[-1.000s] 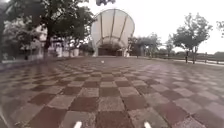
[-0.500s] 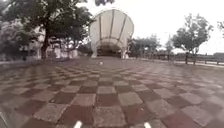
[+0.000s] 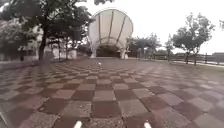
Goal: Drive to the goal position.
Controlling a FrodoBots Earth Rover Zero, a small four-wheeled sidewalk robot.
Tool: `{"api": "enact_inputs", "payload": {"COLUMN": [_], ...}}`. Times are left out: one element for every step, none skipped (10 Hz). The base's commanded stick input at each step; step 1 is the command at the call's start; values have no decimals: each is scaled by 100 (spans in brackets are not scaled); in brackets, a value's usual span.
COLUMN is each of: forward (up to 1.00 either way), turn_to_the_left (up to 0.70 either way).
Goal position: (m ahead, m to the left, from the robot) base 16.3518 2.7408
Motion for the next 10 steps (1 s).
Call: {"api": "enact_inputs", "payload": {"forward": [50, 50, 50, 50, 50, 50, 50, 50, 50, 50], "turn_to_the_left": [0, 0, 0, 0, 0, 0, 0, 0, 0, 0]}}
